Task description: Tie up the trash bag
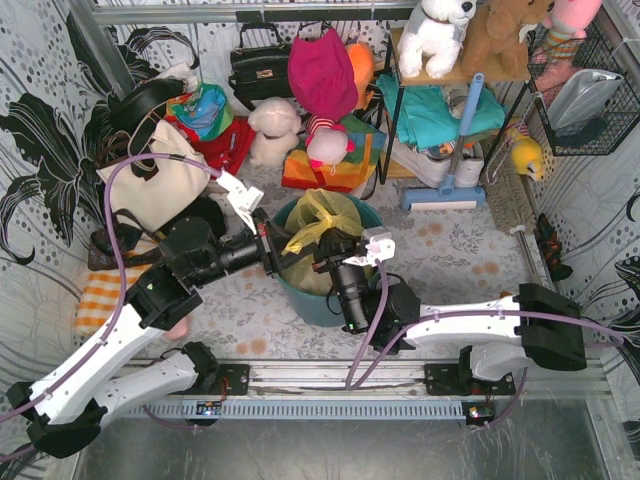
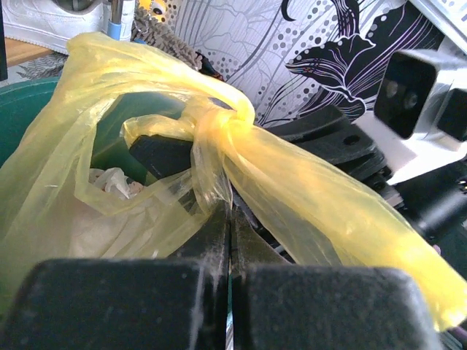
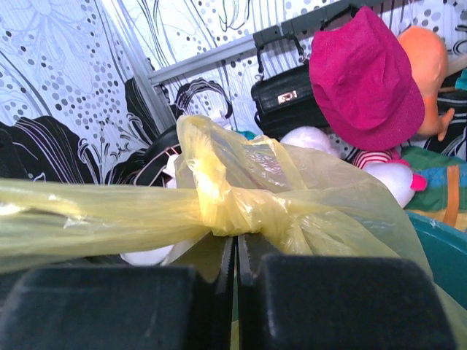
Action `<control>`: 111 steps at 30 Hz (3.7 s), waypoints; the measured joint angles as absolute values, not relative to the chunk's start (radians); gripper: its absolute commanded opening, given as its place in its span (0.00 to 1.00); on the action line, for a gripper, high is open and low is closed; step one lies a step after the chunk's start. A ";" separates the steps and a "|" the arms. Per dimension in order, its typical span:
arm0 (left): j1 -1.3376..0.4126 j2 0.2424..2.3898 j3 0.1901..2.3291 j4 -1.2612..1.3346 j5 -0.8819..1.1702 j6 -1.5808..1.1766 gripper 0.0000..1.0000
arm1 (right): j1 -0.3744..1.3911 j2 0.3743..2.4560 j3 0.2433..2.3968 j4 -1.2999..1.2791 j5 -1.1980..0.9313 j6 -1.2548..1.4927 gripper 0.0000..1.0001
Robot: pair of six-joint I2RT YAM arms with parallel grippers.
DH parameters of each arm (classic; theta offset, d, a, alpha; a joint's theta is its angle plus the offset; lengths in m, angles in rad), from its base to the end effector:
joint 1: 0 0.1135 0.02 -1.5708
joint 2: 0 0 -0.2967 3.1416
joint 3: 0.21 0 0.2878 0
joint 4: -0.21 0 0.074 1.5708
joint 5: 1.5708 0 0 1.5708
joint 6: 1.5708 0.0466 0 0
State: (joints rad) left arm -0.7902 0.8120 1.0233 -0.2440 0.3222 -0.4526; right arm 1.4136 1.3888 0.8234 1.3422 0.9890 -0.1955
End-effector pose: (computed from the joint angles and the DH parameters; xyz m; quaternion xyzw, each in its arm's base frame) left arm 0.1279 -0.1501 0.4426 0.2291 0.6804 -0.4933 0.4910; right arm 0.0865 0.2973 0.3750 0.0583 0.5514 0.3139 0.7708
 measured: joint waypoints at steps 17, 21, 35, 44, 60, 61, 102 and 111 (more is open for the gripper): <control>-0.790 0.761 1.237 -0.526 -0.001 -0.285 0.52 | 1.414 1.458 0.804 1.577 0.935 -0.373 0.00; -0.790 0.770 1.267 -0.526 -0.090 -0.208 0.63 | 1.414 1.457 0.798 1.580 0.935 -0.376 0.00; -0.790 0.965 1.241 -0.442 -0.063 -0.035 0.32 | 1.414 1.444 0.797 1.581 0.935 -0.380 0.00; -0.790 0.960 1.198 -0.396 0.021 -0.025 0.00 | 1.414 1.452 0.797 1.585 0.931 -0.402 0.00; -0.790 0.826 1.127 -0.447 0.185 -0.091 0.00 | 1.414 1.540 0.869 1.587 0.867 -0.538 0.00; -0.790 0.826 1.123 -0.453 0.193 -0.093 0.00 | 1.414 1.541 0.877 1.587 0.859 -0.548 0.00; -0.790 0.537 1.019 -0.331 -0.146 -0.147 0.54 | 1.351 1.488 0.818 1.588 0.617 -0.583 0.00; -0.790 0.902 1.377 -0.308 -0.295 -0.208 0.62 | 1.351 1.488 0.818 1.588 0.604 -0.584 0.00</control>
State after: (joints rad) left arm -0.7902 0.9016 1.3769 -0.3080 -0.2951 -0.2085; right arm 1.3514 1.4883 0.8185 1.5879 0.6037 -0.5842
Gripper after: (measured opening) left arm 0.602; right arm 0.003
